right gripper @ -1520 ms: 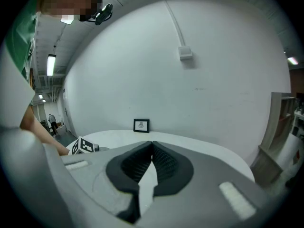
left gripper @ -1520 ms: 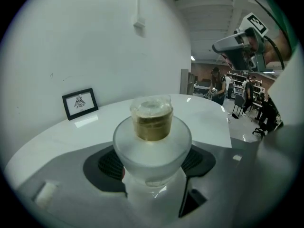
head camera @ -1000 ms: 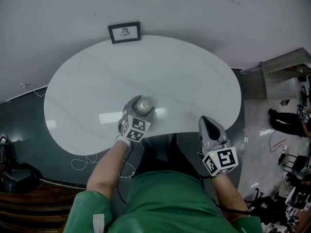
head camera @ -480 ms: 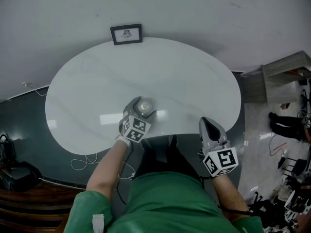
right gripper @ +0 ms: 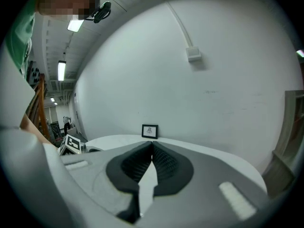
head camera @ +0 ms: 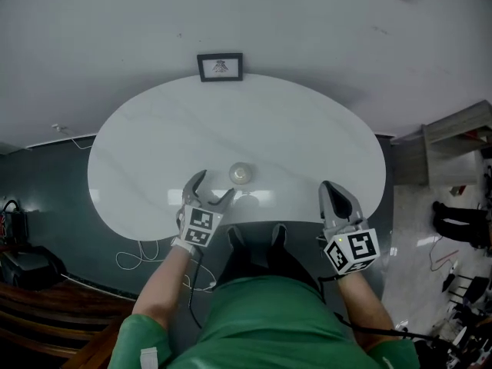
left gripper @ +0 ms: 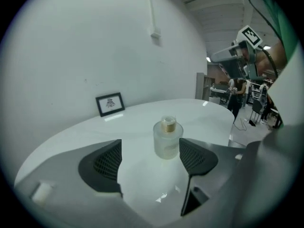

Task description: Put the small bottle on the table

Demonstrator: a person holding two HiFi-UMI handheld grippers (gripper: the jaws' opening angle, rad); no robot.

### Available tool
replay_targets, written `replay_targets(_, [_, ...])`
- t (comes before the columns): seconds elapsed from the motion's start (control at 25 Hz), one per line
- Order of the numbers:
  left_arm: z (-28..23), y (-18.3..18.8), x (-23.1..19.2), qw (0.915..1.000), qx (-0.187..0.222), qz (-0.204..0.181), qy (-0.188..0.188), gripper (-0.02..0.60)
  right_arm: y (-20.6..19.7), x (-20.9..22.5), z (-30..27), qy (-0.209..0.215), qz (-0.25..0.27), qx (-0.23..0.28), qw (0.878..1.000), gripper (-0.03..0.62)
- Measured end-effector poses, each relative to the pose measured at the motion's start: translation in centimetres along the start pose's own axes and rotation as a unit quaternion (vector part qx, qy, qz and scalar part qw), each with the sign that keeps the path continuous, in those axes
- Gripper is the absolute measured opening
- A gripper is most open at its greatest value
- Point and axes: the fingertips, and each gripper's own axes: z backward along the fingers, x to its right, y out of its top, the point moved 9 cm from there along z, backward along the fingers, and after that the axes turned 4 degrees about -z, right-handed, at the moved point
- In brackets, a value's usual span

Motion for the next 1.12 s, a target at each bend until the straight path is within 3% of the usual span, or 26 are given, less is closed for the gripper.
replay_targets(0.16, [4.7,2.7,-1.3,0.9959,0.059,0.037,0.058,0.388,1.0,-0.7,-0.6,0.024,0.006,0.015,1.000,0.003])
replay_targets(0.32, [8.0,7.1,-1.1,0.9890,0.109,0.055,0.083,0.382,2.4,-1.2,-1.2,0.043,0.010,0.034,0.998,0.003])
replay_targets(0.4, [9.4,9.5,-0.7,0.9856,0.134,0.051,0.090,0.330,3.4,-1.4,-1.4,0.049,0.014,0.047,0.998,0.003])
replay_targets(0.52, [11.6,12.9,-0.1,0.9771,0.180,0.045,0.105,0.180,5.2,-1.9,-1.6,0.060,0.020,0.071,0.995,0.002])
replay_targets(0.64, [13.4,15.4,0.6,0.9675,0.222,0.043,0.113,0.101,6.7,-2.7,-1.3,0.073,0.026,0.096,0.992,0.002])
replay_targets(1.12, [17.9,20.9,1.7,0.9405,0.306,0.048,0.139,0.032,11.1,-4.6,0.3,0.095,0.066,0.162,0.980,0.003])
